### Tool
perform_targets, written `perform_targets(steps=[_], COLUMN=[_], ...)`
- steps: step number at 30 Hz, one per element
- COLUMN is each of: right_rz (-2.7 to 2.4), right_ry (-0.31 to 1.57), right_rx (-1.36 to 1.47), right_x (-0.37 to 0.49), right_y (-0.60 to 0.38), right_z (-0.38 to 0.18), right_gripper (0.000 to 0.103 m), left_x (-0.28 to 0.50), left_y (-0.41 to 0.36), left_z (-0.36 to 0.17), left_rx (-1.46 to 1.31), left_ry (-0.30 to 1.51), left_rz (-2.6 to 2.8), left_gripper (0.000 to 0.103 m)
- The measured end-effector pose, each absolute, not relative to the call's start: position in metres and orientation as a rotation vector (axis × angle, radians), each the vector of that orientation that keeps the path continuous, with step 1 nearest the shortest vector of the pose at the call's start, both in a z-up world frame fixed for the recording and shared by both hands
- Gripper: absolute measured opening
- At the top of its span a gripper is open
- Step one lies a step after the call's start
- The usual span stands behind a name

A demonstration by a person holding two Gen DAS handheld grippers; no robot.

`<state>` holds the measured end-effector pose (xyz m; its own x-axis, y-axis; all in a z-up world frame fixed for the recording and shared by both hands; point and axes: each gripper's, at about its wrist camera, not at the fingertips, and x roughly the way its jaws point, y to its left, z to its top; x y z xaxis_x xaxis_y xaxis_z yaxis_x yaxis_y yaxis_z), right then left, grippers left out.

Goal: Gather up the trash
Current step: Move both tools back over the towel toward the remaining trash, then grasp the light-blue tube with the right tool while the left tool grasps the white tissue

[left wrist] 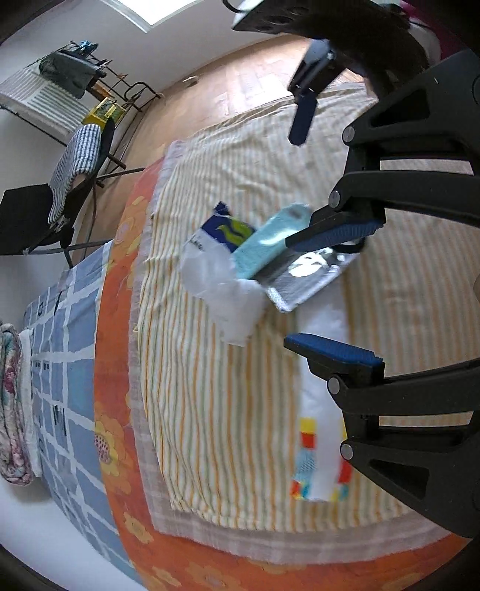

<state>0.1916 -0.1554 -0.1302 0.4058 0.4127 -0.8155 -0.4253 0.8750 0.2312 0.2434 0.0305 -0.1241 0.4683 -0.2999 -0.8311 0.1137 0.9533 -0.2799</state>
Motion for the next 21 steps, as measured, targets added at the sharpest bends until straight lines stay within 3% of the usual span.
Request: perform_targets(steps=[15,18,21], right_rz=[0.551,0.544,0.532], right_ry=[1.052,1.057,1.069], right_rx=[-0.014,-0.028,-0.034], right_x=[0.237,0.241,0.245], right_y=[-0.126,-0.122,-0.119], right_z=[-0.153,-0.156,-0.16], right_gripper=[0.085,0.085,0.081], left_x=[0.294,0.299,0.301], left_y=[0.019,0.021,0.024], left_z=[-0.152,-0.156,-0.157], left_rx=[-0.213,-0.213,-0.22], left_ry=[1.086,1.09,1.086], left_rz=[-0.234,-0.221,-0.212], left_gripper=[0.047,0.033,0.032])
